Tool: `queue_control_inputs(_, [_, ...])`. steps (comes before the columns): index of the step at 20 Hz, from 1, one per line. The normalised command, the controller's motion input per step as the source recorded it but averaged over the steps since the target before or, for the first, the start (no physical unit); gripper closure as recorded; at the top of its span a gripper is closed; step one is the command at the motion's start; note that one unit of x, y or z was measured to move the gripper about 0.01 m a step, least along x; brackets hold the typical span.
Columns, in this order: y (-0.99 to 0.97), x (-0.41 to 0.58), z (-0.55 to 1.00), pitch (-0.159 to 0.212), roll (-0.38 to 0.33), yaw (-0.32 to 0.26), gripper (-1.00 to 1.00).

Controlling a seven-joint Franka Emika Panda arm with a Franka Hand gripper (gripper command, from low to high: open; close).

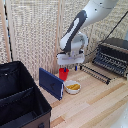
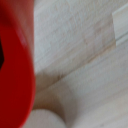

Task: Kindly spot and seek the red cup placed ahead of you. Cautiously adjust your gripper towards the red cup, gripping it gently. Find the after-storage area of the caddy. Relocate the red cup in your grip over the rear portion and softly release it into the compartment.

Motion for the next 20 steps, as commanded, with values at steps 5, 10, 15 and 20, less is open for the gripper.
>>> queue_control_inputs(5, [0.01,0.14,-0.21,-0.021,-0.014,0.009,-1.0])
queue_control_inputs(10, [0.05,0.0,-0.05,0.003,-0.025,0.0,1.0])
queue_control_inputs(15, [0.0,0.0,-0.03,0.001,-0.01,0.0,1.0])
queue_control_inputs(20, [0.0,0.021,-0.01,-0.021,0.0,-0.004,1.0])
